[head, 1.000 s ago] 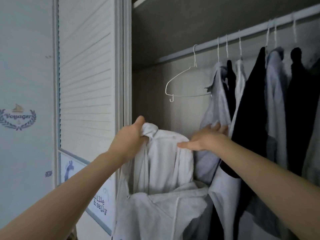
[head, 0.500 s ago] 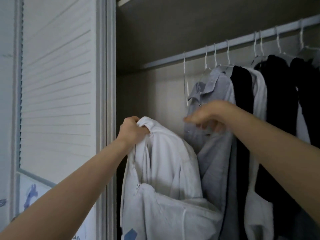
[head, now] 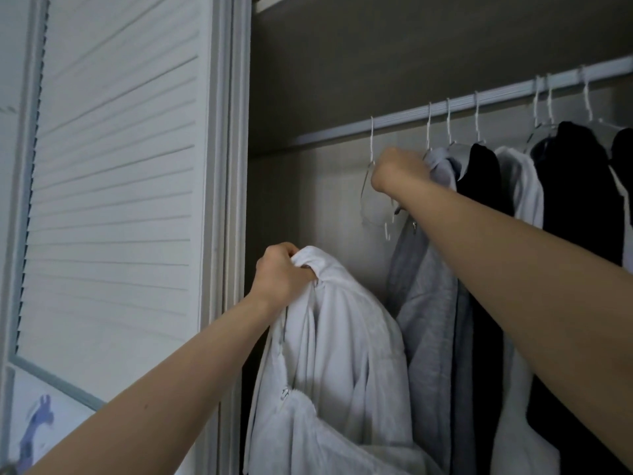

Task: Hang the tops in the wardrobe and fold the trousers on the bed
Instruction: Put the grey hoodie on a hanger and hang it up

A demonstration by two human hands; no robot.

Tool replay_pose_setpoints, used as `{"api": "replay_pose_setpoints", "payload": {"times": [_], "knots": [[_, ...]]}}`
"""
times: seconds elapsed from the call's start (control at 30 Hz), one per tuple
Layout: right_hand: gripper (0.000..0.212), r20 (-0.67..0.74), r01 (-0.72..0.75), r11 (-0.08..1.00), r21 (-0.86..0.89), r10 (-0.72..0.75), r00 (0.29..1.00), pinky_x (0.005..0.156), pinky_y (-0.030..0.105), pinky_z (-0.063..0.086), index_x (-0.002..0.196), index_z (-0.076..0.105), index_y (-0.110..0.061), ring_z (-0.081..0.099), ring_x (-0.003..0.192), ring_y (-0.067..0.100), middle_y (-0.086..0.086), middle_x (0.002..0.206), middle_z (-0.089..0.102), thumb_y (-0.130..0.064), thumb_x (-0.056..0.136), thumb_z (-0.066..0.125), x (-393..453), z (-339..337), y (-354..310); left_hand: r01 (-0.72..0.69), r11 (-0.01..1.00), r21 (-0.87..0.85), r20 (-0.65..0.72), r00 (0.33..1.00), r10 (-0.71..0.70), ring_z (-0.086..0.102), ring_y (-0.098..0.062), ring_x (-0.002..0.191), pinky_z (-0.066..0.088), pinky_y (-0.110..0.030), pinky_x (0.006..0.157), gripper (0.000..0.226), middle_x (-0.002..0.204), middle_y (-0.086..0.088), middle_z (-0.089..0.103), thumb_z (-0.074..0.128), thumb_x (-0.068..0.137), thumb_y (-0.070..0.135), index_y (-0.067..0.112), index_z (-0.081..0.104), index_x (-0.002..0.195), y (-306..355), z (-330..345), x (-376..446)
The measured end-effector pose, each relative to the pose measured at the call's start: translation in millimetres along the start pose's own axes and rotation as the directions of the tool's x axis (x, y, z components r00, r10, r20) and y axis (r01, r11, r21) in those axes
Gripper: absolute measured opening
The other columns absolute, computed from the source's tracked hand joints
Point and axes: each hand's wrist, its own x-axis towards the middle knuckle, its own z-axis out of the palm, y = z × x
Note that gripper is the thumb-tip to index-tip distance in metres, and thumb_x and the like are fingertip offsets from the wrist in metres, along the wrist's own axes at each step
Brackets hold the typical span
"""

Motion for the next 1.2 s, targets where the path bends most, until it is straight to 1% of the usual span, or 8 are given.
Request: {"api": "replay_pose_setpoints", "payload": {"times": [0.27,0.37,0.47,0.57,0.67,0.8,1.07,1.2], "knots": [[0.036,0.129,0.001,0.998,0.061,-0.009,0.992,0.108,0.048,0.033,0.124,0.055,-0.005,0.045,0.125,0.041,0.018,0.134,0.051,-0.016,0.093,0.042,8,20,-13,-0.007,1.000,-0.002,0.004,1.000,0.007,0.060,-0.013,0.073,0.046,-0.022,0.059,0.007,0.080,-0.004,0.064,0.069,0.085,0.011,0.008,0.064,0.089,-13,3,7],[0.042,0.185,0.030,0.973,0.227,-0.073,0.980,0.102,0.036,0.041,0.135,0.048,-0.003,0.049,0.123,0.034,0.018,0.138,0.048,-0.018,0.097,0.040,7,29,-18,-0.006,1.000,-0.006,0.018,1.000,0.006,0.061,-0.014,0.075,0.050,-0.025,0.065,0.008,0.080,-0.005,0.065,0.069,0.084,0.013,0.009,0.065,0.089,-15,5,6],[0.044,0.271,-0.129,0.879,0.459,0.000,0.963,0.066,0.023,0.041,0.138,0.039,0.005,0.048,0.101,0.021,0.016,0.131,0.051,-0.008,0.096,0.043,4,33,-21,-0.004,1.000,-0.018,0.033,0.999,0.004,0.062,-0.014,0.075,0.050,-0.026,0.065,0.008,0.080,-0.004,0.065,0.070,0.084,0.014,0.010,0.064,0.088,-18,7,6],[0.042,0.334,-0.276,0.679,0.680,0.048,0.942,0.079,0.035,0.040,0.142,0.037,-0.003,0.053,0.116,0.028,0.016,0.140,0.046,-0.013,0.101,0.033,-2,34,-21,-0.006,1.000,-0.024,0.044,0.999,0.007,0.062,-0.013,0.074,0.049,-0.023,0.063,0.009,0.080,-0.003,0.065,0.071,0.084,0.014,0.012,0.064,0.087,-22,8,6],[0.039,0.394,-0.409,0.482,0.775,0.138,0.909,0.090,0.053,0.039,0.137,0.043,-0.008,0.060,0.108,0.027,0.014,0.129,0.057,-0.020,0.103,0.028,-7,27,-18,-0.013,0.999,-0.030,0.053,0.999,0.015,0.062,-0.012,0.075,0.048,-0.021,0.061,0.009,0.080,-0.002,0.065,0.071,0.084,0.014,0.012,0.064,0.089,-24,12,7],[0.038,0.338,-0.308,0.458,0.834,0.018,0.941,0.089,0.070,0.034,0.138,0.036,-0.014,0.066,0.081,0.020,0.009,0.091,0.064,-0.019,0.103,0.024,-17,15,-12,-0.014,0.999,-0.041,0.061,0.998,0.016,0.060,-0.010,0.072,0.042,-0.017,0.055,0.010,0.080,-0.001,0.064,0.071,0.085,0.015,0.011,0.064,0.089,-24,16,1],[0.017,0.433,-0.350,0.366,0.862,-0.176,0.884,0.071,0.049,0.054,0.092,0.043,-0.022,0.056,0.058,0.018,0.003,0.063,0.057,-0.019,0.100,0.028,-85,-27,23,0.035,0.999,-0.015,0.103,0.994,-0.033,0.061,-0.010,0.072,0.043,-0.021,0.054,0.021,0.080,-0.002,0.066,0.074,0.077,0.030,0.013,0.066,0.086,-8,8,-26],[0.013,0.471,-0.384,0.369,0.847,-0.184,0.862,0.066,0.044,0.052,0.092,0.044,-0.022,0.056,0.050,0.014,-0.003,0.052,0.059,-0.017,0.099,0.034,-139,-63,60,0.184,0.979,-0.085,0.142,0.975,-0.171,0.066,-0.020,0.084,0.055,-0.032,0.077,0.029,0.089,-0.004,0.069,0.070,0.060,0.037,0.019,0.066,0.083,4,2,-46]]}}
